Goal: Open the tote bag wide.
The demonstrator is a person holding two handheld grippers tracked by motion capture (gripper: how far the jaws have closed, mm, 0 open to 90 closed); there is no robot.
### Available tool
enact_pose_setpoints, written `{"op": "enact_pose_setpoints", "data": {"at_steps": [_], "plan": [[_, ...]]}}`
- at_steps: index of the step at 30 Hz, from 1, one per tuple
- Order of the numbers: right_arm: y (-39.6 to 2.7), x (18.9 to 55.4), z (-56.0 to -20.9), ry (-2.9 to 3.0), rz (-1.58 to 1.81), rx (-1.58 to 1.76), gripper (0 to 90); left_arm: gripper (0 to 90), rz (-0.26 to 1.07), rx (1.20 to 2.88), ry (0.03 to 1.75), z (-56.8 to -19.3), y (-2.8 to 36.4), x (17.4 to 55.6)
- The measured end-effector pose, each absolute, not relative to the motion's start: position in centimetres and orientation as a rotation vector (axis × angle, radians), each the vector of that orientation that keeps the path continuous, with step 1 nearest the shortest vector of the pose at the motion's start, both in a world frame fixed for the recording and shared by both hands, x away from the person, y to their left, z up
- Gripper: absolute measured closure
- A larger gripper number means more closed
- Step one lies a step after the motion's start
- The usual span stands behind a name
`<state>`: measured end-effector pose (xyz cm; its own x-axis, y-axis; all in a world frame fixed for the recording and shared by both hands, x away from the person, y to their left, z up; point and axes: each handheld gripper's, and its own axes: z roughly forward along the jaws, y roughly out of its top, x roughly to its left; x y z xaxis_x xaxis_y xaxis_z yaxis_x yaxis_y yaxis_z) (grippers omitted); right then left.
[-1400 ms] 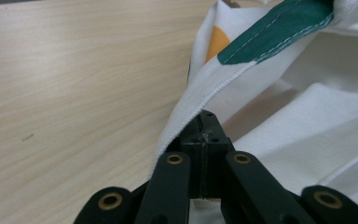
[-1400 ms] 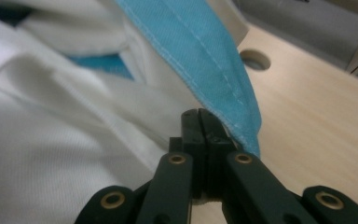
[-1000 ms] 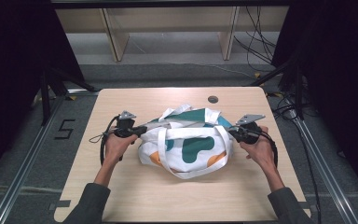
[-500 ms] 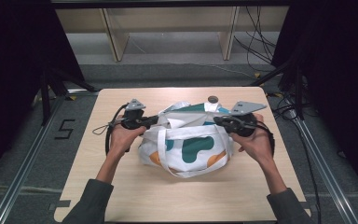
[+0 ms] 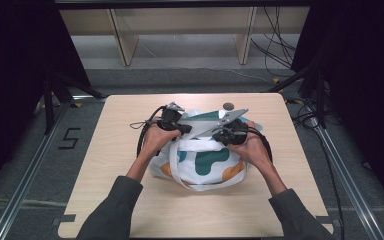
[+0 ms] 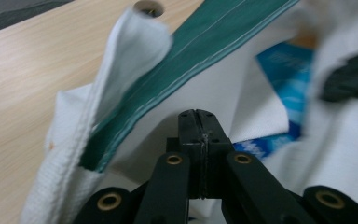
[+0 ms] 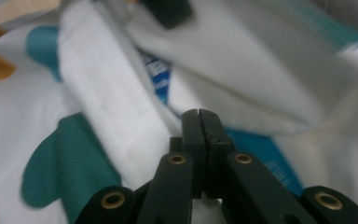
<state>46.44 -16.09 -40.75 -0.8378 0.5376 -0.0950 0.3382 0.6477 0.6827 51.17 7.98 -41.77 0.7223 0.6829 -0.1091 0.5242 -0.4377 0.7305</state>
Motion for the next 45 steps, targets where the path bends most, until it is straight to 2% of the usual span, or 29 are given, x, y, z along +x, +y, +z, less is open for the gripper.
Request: {"op": "enact_pose_setpoints", "data": {"at_steps": [6,10,11,17,24,26,28,30,34,37,41,45], "plan": [[-16.5,43.2,-40.8,2.731,1.017,0.632,90.0,89.4,0.325,2.154,1.040,-42.8,9.0,53.4],[-16.4,39.5,-43.3,2.809,0.898,0.530,90.0,89.5,0.387,2.173,1.129,-42.9,10.6,54.6],[-16.5,39.1,-43.7,2.805,0.929,0.538,90.0,89.5,0.344,2.139,1.154,-43.5,11.2,54.8],[-16.7,38.8,-44.1,2.794,0.953,0.542,90.0,89.6,0.403,2.188,1.113,-43.5,10.6,54.6],[-18.6,39.6,-39.8,2.568,1.124,0.584,90.0,89.0,0.336,2.111,0.975,-41.3,10.7,51.6],[-19.4,40.9,-37.7,2.463,1.114,0.611,90.0,88.1,0.294,2.167,0.892,-41.3,9.6,50.1],[-19.4,41.5,-37.4,2.440,1.078,0.630,90.0,88.1,0.275,2.190,0.869,-41.5,9.3,49.9],[-19.2,43.7,-38.1,2.456,0.971,0.690,90.0,88.8,0.257,2.243,0.852,-42.3,8.6,49.9],[-19.2,44.9,-39.7,2.510,0.866,0.694,90.0,89.3,0.247,2.316,0.854,-43.0,8.2,50.7],[-20.1,44.0,-40.2,2.591,0.822,0.734,90.0,89.5,0.279,2.356,0.897,-43.4,7.5,51.8],[-21.8,42.2,-41.7,2.767,0.785,0.707,90.0,89.6,0.395,2.373,0.979,-43.3,7.5,53.1],[-22.8,40.5,-42.9,2.784,0.874,0.721,90.0,89.6,0.378,2.318,1.040,-43.3,8.4,53.8]]}}
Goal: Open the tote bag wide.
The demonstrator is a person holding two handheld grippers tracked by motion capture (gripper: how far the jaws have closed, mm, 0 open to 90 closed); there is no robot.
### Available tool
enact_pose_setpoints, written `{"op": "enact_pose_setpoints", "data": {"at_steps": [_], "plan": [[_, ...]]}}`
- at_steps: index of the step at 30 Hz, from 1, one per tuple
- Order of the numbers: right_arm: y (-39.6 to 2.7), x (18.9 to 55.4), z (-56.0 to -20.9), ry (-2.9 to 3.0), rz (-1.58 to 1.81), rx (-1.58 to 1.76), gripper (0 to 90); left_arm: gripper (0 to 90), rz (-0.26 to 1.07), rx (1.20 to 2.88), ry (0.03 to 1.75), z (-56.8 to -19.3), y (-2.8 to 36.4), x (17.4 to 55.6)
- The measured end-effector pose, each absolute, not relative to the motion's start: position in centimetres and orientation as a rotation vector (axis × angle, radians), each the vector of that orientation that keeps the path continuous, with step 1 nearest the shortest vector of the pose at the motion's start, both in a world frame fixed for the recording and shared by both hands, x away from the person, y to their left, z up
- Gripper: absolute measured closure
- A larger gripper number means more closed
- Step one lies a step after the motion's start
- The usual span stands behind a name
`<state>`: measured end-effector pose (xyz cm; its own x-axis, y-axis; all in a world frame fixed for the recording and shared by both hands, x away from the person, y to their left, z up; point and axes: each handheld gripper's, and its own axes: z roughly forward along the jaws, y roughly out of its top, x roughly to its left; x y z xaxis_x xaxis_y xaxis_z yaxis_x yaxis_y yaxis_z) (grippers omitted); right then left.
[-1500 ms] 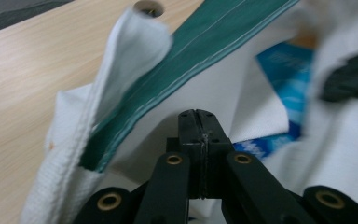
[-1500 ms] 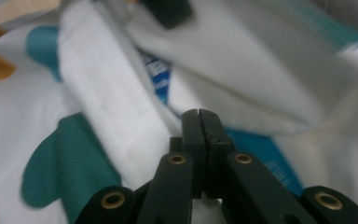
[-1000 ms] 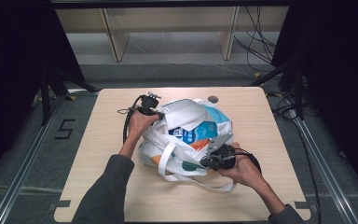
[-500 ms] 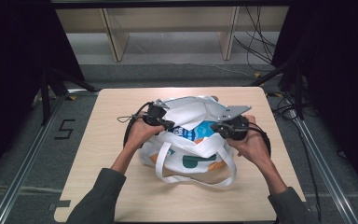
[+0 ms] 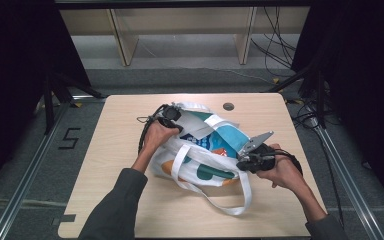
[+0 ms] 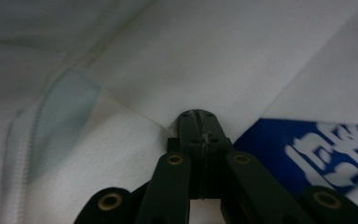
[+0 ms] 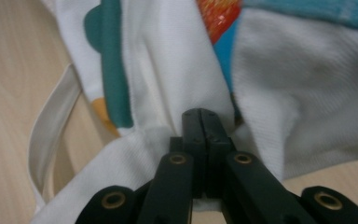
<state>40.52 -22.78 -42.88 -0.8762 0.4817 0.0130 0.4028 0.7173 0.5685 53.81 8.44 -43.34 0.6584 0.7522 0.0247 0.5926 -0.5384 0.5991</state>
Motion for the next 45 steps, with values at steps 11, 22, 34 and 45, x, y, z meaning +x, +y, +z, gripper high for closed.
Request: {"op": "enact_pose_setpoints", "data": {"at_steps": [11,22,34,45], "plan": [[-22.4,42.3,-39.1,2.530,1.103,0.593,90.0,89.0,0.334,2.336,0.847,-41.5,8.9,49.4],[-24.9,51.1,-41.0,2.311,1.132,0.879,90.0,89.3,0.308,2.258,0.826,-43.6,13.0,46.4],[-25.5,51.8,-48.2,2.423,1.079,1.076,90.0,89.3,0.318,2.220,0.814,-43.3,13.2,46.2],[-22.2,46.5,-39.8,2.417,1.254,0.772,90.0,88.3,0.409,2.059,0.833,-39.2,11.5,49.9]]}}
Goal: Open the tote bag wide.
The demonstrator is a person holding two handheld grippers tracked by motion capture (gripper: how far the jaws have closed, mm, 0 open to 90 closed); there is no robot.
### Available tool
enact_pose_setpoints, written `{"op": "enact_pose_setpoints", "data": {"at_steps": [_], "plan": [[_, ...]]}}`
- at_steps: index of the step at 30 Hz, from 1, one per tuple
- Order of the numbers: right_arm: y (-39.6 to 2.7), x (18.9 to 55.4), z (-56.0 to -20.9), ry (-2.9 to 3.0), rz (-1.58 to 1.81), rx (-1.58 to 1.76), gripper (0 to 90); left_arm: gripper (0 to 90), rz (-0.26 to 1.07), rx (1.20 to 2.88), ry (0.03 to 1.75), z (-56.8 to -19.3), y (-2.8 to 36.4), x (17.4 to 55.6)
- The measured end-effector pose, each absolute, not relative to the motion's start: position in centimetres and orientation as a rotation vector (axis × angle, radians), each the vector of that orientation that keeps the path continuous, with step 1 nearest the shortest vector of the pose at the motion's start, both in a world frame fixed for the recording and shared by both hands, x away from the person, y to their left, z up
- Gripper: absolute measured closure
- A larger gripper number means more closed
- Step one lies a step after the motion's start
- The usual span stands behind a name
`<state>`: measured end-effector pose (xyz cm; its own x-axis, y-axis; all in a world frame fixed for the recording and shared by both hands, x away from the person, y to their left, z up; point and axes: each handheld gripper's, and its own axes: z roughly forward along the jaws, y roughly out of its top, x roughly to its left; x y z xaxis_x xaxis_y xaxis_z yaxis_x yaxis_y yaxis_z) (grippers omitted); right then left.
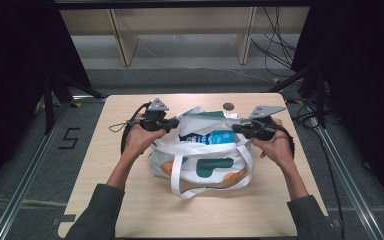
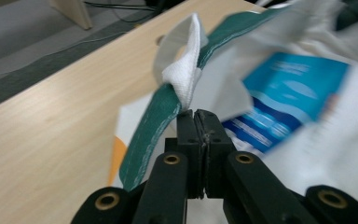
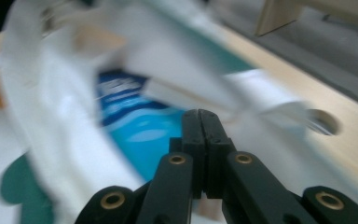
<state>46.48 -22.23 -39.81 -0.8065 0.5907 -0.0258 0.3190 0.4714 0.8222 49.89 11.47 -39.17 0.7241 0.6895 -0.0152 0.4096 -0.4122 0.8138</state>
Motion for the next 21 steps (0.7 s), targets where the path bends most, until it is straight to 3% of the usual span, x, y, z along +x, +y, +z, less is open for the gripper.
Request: {"op": "enact_pose_setpoints", "data": {"at_steps": [2,7,13,17,21], "plan": [[-20.2,45.4,-40.6,2.511,1.180,0.704,90.0,88.4,0.410,2.109,0.907,-40.7,11.1,52.1],[-19.9,44.9,-41.5,2.579,1.137,0.691,90.0,89.2,0.379,2.120,1.021,-42.2,11.5,54.1],[-19.8,41.9,-42.7,2.769,1.029,0.593,90.0,89.6,0.361,2.155,1.092,-43.6,12.5,55.3],[-20.1,41.2,-43.6,2.828,1.025,0.538,90.0,89.7,0.380,2.202,1.125,-44.6,12.2,55.8],[-20.2,41.0,-44.1,2.833,1.026,0.516,90.0,89.7,0.312,2.172,1.176,-45.5,12.4,56.2]]}}
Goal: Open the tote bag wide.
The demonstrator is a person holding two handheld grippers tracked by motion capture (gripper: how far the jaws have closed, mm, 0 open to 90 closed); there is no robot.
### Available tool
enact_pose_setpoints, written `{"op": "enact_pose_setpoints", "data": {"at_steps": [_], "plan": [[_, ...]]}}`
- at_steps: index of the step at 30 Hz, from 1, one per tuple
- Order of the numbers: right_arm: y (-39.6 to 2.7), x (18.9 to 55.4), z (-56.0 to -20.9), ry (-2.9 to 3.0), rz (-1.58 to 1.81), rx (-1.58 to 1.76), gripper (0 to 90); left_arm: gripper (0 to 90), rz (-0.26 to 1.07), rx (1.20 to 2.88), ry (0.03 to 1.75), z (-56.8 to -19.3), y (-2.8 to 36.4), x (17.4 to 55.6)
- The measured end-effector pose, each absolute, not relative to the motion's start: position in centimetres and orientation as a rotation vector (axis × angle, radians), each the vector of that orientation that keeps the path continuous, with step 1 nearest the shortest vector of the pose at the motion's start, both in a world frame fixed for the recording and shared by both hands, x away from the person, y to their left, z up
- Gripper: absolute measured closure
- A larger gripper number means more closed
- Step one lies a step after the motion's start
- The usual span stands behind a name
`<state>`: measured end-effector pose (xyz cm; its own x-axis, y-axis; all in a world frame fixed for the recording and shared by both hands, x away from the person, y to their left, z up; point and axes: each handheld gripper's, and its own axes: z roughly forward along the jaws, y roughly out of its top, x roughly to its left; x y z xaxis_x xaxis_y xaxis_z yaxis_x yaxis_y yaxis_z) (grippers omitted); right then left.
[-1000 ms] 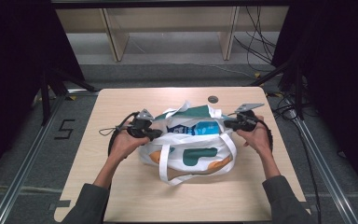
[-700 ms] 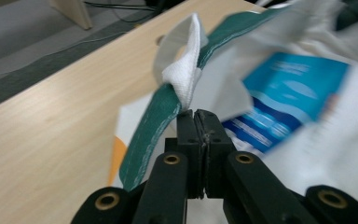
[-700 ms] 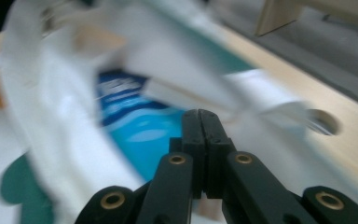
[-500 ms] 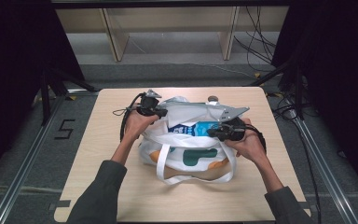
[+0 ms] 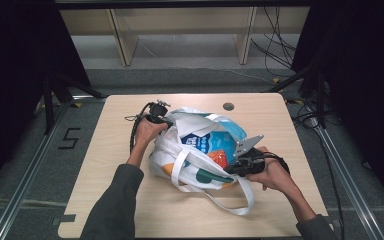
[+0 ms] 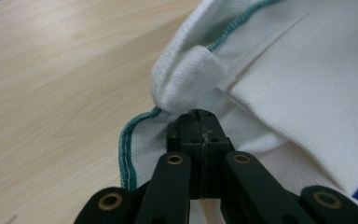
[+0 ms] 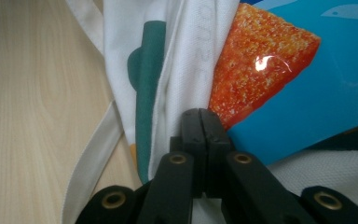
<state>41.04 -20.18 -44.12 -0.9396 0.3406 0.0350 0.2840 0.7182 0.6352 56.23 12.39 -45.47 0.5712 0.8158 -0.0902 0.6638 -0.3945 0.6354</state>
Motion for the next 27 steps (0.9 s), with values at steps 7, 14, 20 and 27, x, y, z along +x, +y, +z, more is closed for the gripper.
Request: {"op": "enact_pose_setpoints", "data": {"at_steps": [7,14,20,27], "plan": [[-20.6,41.5,-42.0,2.706,1.127,0.534,90.0,89.6,0.352,2.173,1.072,-43.5,12.7,54.9],[-22.1,45.1,-36.9,2.209,1.333,0.665,90.0,88.3,0.372,2.093,0.961,-41.6,14.8,51.6],[-22.3,48.6,-37.2,2.165,1.237,0.767,90.0,86.9,0.358,2.040,0.936,-42.0,16.7,49.2],[-21.8,46.8,-37.1,2.164,1.405,0.633,90.0,87.1,0.352,2.021,0.905,-42.2,16.9,48.2]]}}
